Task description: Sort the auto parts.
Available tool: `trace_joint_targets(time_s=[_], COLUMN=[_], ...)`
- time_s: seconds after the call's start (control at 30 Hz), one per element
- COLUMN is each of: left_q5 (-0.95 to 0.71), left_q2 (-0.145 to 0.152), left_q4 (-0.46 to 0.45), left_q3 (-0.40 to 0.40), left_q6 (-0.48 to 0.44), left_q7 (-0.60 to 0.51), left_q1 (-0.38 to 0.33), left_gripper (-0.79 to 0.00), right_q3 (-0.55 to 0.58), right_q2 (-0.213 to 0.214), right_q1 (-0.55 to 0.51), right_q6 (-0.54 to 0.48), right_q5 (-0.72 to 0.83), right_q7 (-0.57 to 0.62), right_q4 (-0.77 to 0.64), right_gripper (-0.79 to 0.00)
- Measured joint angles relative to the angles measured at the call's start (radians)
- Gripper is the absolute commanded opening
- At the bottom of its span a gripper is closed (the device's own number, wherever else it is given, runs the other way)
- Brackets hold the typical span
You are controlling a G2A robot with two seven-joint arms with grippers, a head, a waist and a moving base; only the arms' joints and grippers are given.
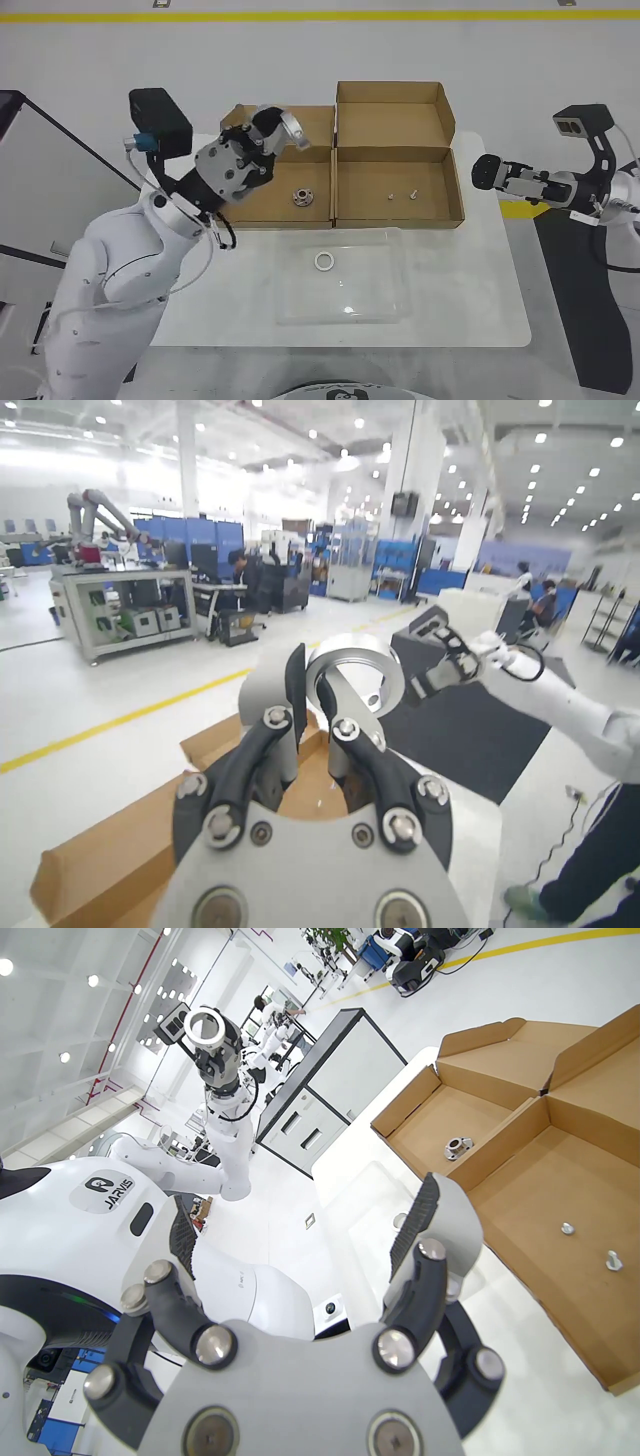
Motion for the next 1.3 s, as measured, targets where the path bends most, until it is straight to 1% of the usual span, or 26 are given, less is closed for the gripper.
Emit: trace_joint_targets(time_s=[0.03, 0.13, 0.23, 0.3, 0.4, 0.53, 0.67, 0.83, 1.07, 1.17, 1.3], left_q5=[0.029, 0.107, 0.193, 0.251, 0.35, 0.472, 0.559, 0.624, 0.663, 0.675, 0.702], left_q2=[0.003, 0.007, 0.009, 0.008, 0.004, -0.008, -0.023, -0.042, -0.062, -0.066, -0.068], left_q4=[-0.014, -0.03, -0.017, 0.004, 0.049, 0.129, 0.221, 0.329, 0.454, 0.5, 0.563], left_q3=[0.0, 0.017, 0.055, 0.085, 0.146, 0.236, 0.311, 0.38, 0.419, 0.426, 0.424], left_q6=[0.006, 0.014, 0.011, 0.011, 0.015, 0.052, 0.091, 0.135, 0.215, 0.211, 0.177], left_q7=[-0.061, -0.193, -0.276, -0.305, -0.325, -0.324, -0.348, -0.386, -0.443, -0.458, -0.464], left_q1=[-0.008, -0.034, -0.076, -0.104, -0.154, -0.232, -0.309, -0.381, -0.417, -0.423, -0.427], left_gripper=[-0.785, -0.785, -0.785, -0.785, -0.785, -0.785, -0.785, -0.785, -0.785, -0.785, -0.785], right_q3=[0.0, 0.0, 0.0, 0.0, 0.0, 0.0, 0.0, 0.0, 0.0, 0.0, 0.0], right_q2=[0.0, 0.0, 0.0, 0.0, 0.0, 0.0, 0.0, 0.0, 0.0, 0.0, 0.0], right_q1=[0.0, 0.0, 0.0, 0.0, 0.0, 0.0, 0.0, 0.0, 0.0, 0.0, 0.0], right_q6=[0.0, 0.0, 0.0, 0.0, 0.0, 0.0, 0.0, 0.0, 0.0, 0.0, 0.0], right_q5=[0.0, 0.0, 0.0, 0.0, 0.0, 0.0, 0.0, 0.0, 0.0, 0.0, 0.0], right_q7=[0.0, 0.0, 0.0, 0.0, 0.0, 0.0, 0.0, 0.0, 0.0, 0.0, 0.0], right_q4=[0.0, 0.0, 0.0, 0.0, 0.0, 0.0, 0.0, 0.0, 0.0, 0.0, 0.0], right_gripper=[0.0, 0.0, 0.0, 0.0, 0.0, 0.0, 0.0, 0.0, 0.0, 0.0, 0.0])
